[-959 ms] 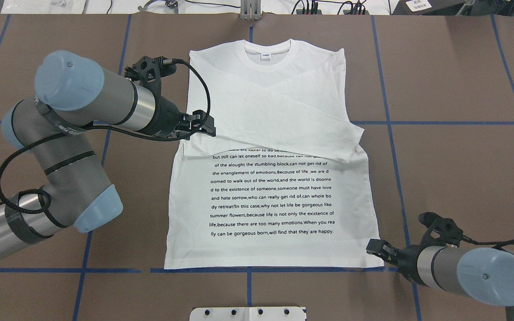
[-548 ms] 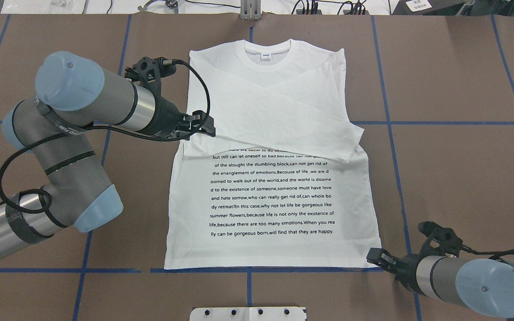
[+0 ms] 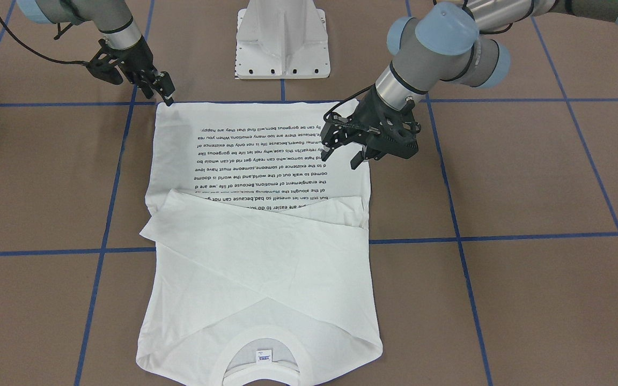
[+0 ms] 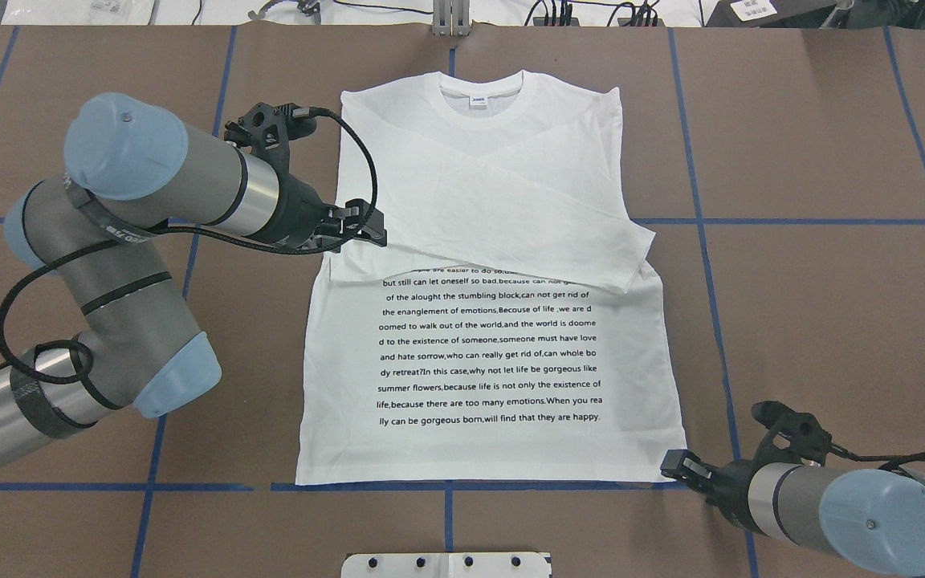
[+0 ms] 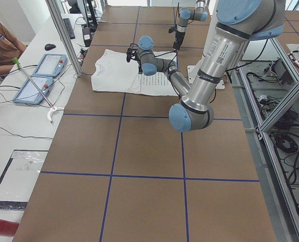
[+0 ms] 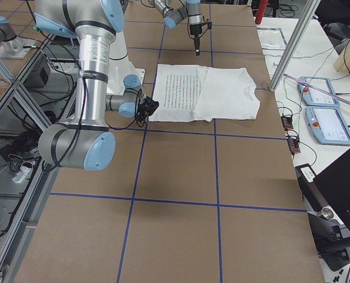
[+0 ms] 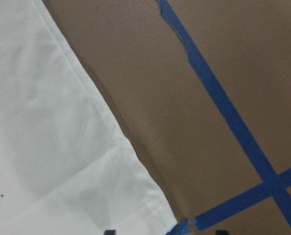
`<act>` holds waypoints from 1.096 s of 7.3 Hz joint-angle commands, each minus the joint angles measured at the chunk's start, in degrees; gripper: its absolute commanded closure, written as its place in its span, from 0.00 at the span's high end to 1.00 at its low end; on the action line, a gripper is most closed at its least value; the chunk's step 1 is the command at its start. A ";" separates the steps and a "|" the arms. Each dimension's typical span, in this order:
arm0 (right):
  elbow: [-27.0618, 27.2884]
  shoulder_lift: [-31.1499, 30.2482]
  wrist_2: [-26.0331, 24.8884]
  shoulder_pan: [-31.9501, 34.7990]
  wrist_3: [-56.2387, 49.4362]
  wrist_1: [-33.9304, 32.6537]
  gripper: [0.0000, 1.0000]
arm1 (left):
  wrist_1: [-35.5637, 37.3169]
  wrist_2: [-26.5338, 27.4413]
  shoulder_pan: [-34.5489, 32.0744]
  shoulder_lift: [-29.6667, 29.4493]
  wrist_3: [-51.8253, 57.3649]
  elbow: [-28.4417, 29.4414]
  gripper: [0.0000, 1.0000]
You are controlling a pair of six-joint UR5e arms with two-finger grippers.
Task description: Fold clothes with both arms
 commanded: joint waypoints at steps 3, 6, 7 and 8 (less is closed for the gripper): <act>-0.09 0.04 0.15 -0.08 0.00 -0.07 0.74 | -0.03 -0.06 -0.18 0.03 0.02 -0.33 0.73; -0.52 0.12 0.24 -0.35 0.35 -0.07 0.70 | -0.03 -0.06 -0.18 -0.06 -0.07 -0.42 0.73; -0.53 0.21 0.24 -0.43 1.23 0.02 0.44 | -0.03 -0.06 -0.18 0.03 -0.07 -0.51 0.73; -0.61 0.21 0.24 -0.44 1.76 -0.07 0.31 | -0.03 -0.06 -0.18 0.03 -0.07 -0.51 0.73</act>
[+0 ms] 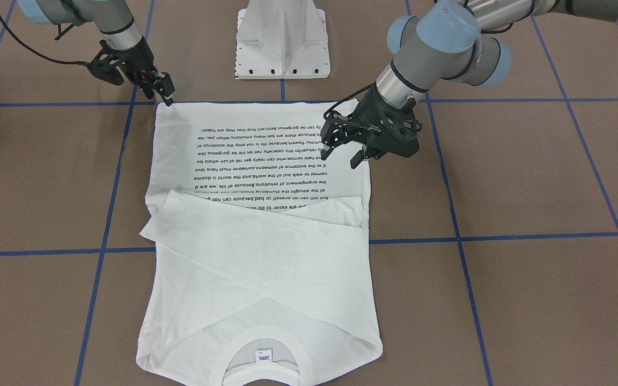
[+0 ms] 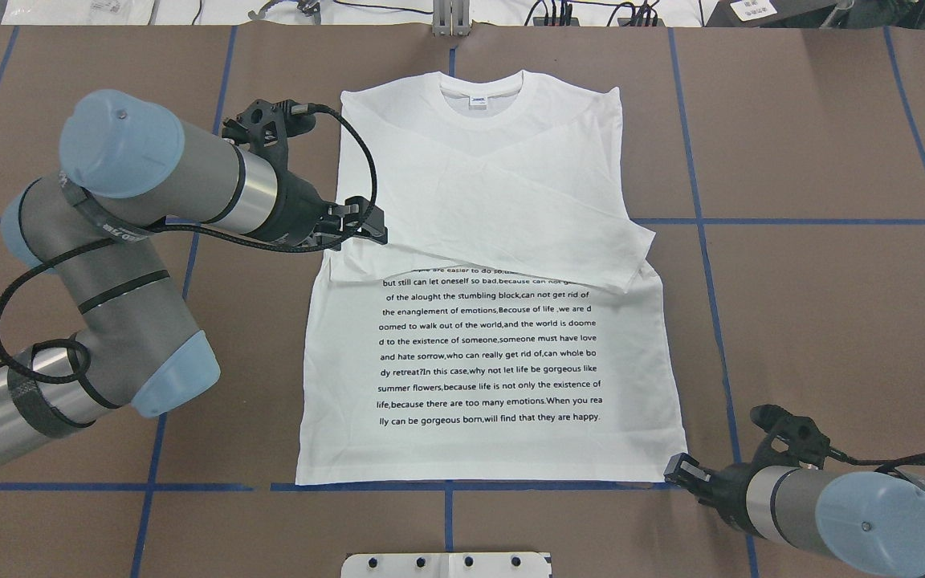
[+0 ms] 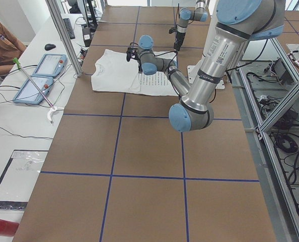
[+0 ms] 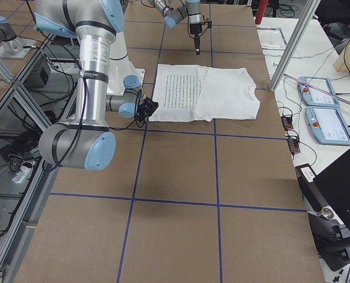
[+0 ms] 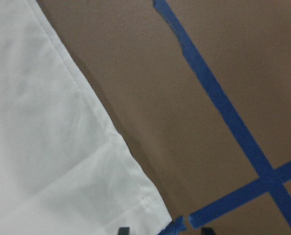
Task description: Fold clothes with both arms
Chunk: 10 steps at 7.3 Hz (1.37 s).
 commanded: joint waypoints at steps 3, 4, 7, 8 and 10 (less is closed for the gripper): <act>0.35 0.31 0.36 0.04 0.91 0.14 0.00 | 0.00 0.00 0.00 0.03 -0.09 -0.13 0.73; 0.96 0.31 0.36 0.30 1.00 0.14 0.00 | 0.09 0.00 0.00 0.03 -0.27 -0.05 0.73; 2.11 -0.13 0.28 0.48 1.35 0.05 0.00 | 0.70 0.09 0.26 0.65 -0.71 -0.13 0.73; 1.42 -0.22 0.36 0.48 1.62 0.05 0.00 | 0.62 0.09 0.26 1.52 -0.71 -0.22 0.73; 0.71 0.13 -0.25 0.39 1.79 -0.03 0.69 | 0.62 0.18 0.26 1.62 -0.71 -0.22 0.73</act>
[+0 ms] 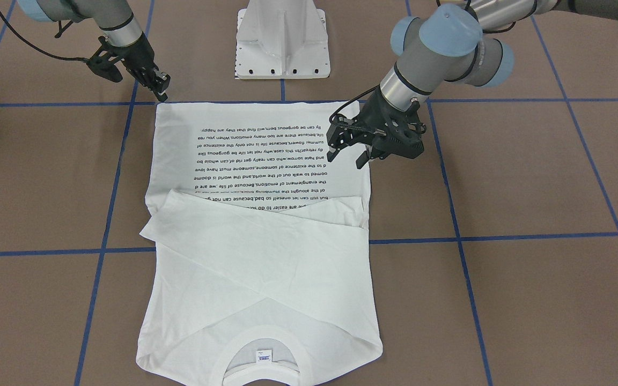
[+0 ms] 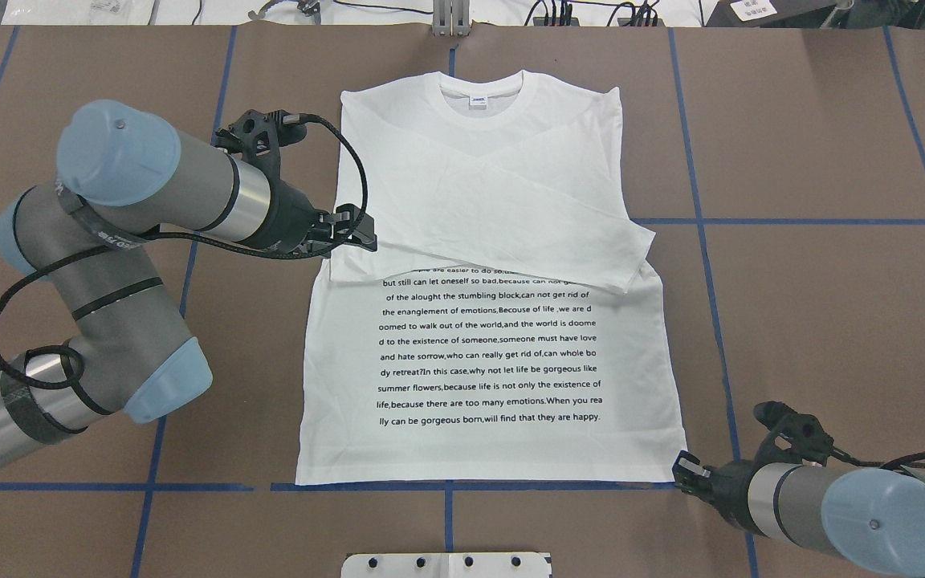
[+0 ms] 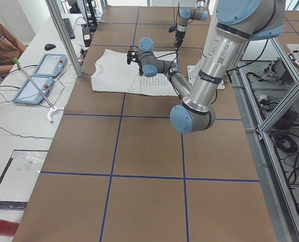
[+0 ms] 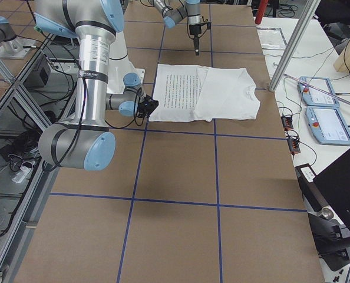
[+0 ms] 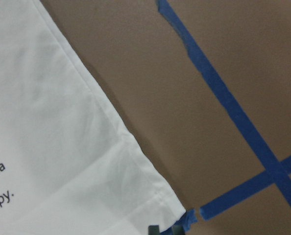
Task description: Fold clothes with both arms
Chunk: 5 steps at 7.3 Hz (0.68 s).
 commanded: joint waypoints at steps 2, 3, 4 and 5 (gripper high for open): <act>-0.79 0.35 -0.98 -0.21 0.14 -0.07 0.81 | 0.01 0.03 0.01 0.15 -0.01 0.03 0.73; -1.23 0.79 -1.07 -0.56 0.14 -1.29 0.80 | 0.01 0.03 -0.08 0.15 -0.09 0.03 0.73; -1.23 2.36 -0.98 -0.48 0.14 -3.39 0.78 | 0.01 0.03 0.01 0.15 -0.10 -0.06 0.73; -1.23 3.68 -0.98 -0.39 0.06 -5.24 0.72 | 0.01 0.03 -0.08 0.15 -0.10 -0.23 0.73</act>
